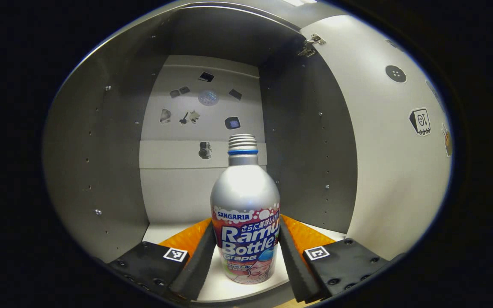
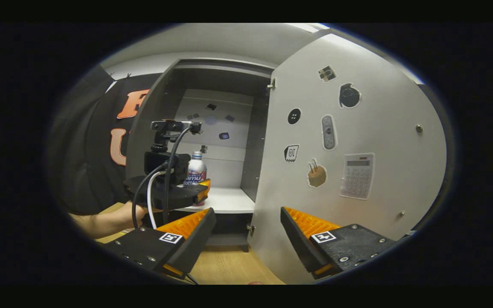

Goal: Open the cabinet door with the right hand, grasp the bottle in the cabinet with the left hand and place it on the coaster, then close the cabinet door with the right hand.

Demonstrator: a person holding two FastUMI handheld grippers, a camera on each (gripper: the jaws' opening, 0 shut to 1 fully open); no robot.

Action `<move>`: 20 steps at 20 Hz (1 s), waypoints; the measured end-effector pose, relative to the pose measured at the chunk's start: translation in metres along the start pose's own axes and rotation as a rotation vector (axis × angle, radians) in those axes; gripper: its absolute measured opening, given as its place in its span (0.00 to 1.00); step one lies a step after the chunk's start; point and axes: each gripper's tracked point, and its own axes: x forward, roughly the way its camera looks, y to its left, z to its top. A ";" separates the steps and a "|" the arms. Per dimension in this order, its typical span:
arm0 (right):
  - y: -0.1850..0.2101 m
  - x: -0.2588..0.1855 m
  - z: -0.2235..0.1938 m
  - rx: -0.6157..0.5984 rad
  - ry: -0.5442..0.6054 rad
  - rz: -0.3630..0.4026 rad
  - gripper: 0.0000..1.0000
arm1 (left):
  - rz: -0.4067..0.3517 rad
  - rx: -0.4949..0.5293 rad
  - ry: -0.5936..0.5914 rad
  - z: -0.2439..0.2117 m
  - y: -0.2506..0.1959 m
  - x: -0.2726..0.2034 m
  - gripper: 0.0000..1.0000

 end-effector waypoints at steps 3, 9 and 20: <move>-0.011 -0.006 0.004 -0.007 -0.021 0.004 0.94 | 0.015 0.011 -0.033 0.009 0.002 -0.021 0.82; -0.009 -0.061 0.008 -0.001 -0.060 0.090 0.94 | 0.056 0.039 -0.094 0.025 -0.003 -0.095 0.80; -0.028 -0.125 -0.011 0.021 -0.083 0.178 0.94 | 0.159 0.101 -0.085 -0.026 -0.008 -0.249 0.81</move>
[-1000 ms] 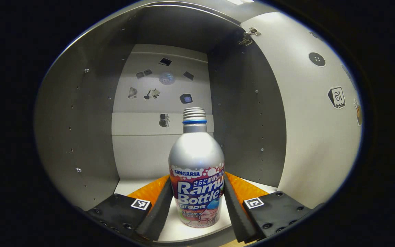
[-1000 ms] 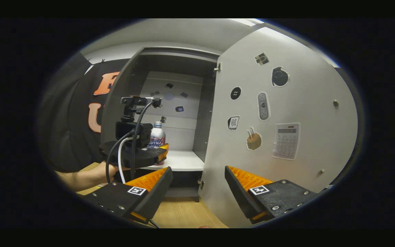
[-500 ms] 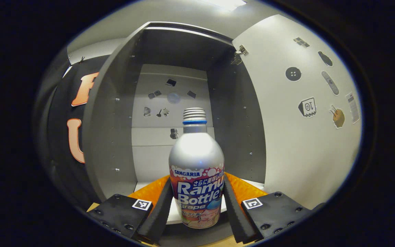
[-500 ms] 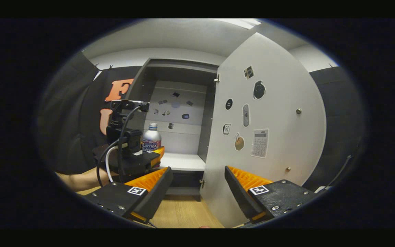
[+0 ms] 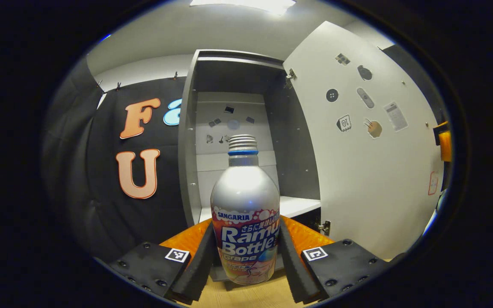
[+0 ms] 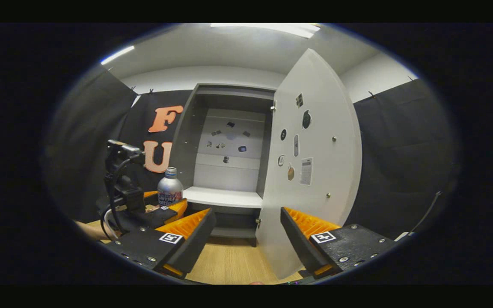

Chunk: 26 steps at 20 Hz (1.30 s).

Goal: Open the cabinet door with the right hand, grasp the bottle in the cabinet with the left hand and place it on the coaster, then close the cabinet door with the right hand.

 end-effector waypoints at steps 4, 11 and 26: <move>0.000 -0.003 -0.002 0.027 -0.007 -0.005 0.94 | 0.002 -0.019 0.009 -0.028 0.003 -0.032 0.81; 0.031 0.002 -0.003 0.049 -0.026 0.013 0.93 | -0.005 -0.049 0.069 -0.087 0.011 -0.067 0.81; 0.072 0.009 -0.040 0.017 0.094 -0.014 0.94 | -0.078 -0.054 0.251 -0.231 -0.003 -0.106 0.81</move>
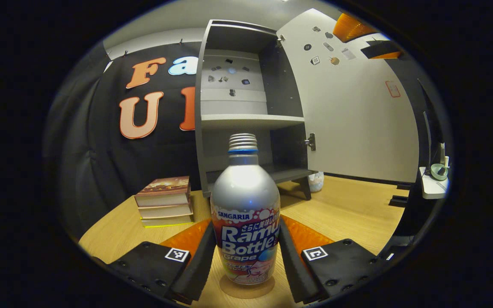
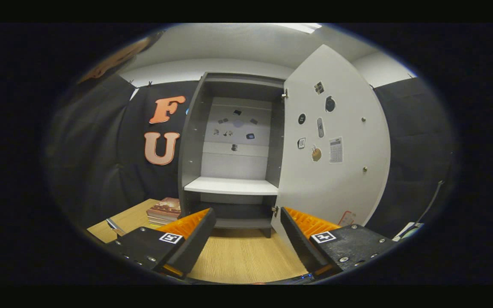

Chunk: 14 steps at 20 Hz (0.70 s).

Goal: Open the cabinet door with the right hand, grasp the bottle in the cabinet with the left hand and place it on the coaster, then close the cabinet door with the right hand.

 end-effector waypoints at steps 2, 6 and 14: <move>0.005 0.001 -0.002 -0.002 0.012 0.007 0.94 | 0.002 -0.002 0.022 -0.012 0.002 0.003 0.81; 0.016 0.005 0.000 -0.042 0.013 0.022 0.94 | 0.009 -0.018 0.052 -0.029 0.005 0.009 0.82; 0.031 0.013 -0.002 -0.059 0.018 0.042 0.94 | 0.009 -0.038 0.072 -0.035 0.008 -0.001 0.84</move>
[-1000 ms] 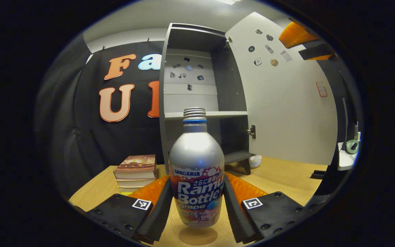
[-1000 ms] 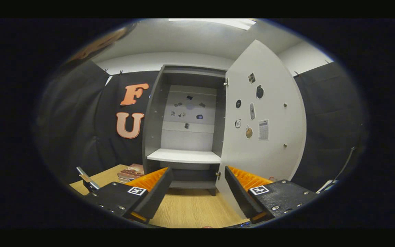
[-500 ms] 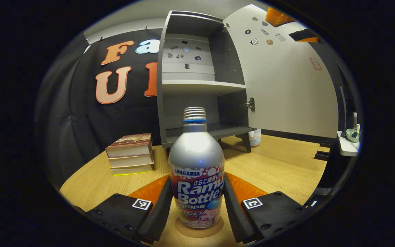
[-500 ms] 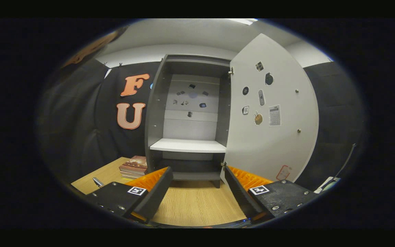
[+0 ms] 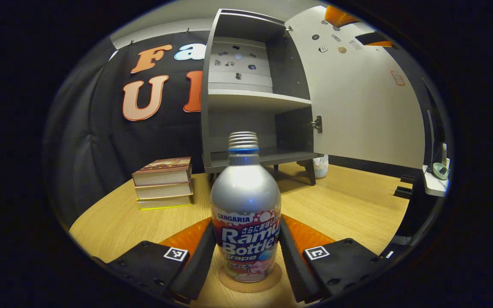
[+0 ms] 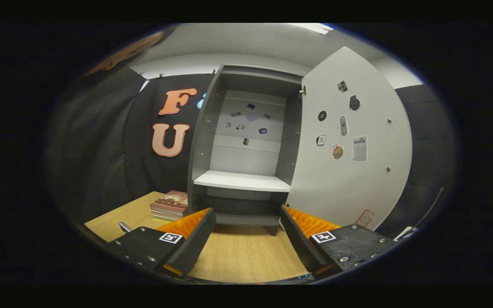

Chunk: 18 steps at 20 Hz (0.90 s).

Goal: Open the cabinet door with the right hand, grasp the bottle in the cabinet with the left hand and place it on the coaster, then close the cabinet door with the right hand.

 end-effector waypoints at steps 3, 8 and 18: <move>-0.002 0.001 -0.001 -0.005 0.008 -0.004 0.94 | 0.004 -0.038 0.035 -0.002 0.003 -0.002 0.85; -0.005 0.000 0.002 0.025 0.000 -0.005 0.94 | 0.010 -0.064 0.071 -0.004 0.006 -0.006 0.87; -0.023 -0.011 0.011 0.061 -0.036 -0.025 0.94 | -0.002 -0.008 0.046 0.022 0.002 -0.004 0.96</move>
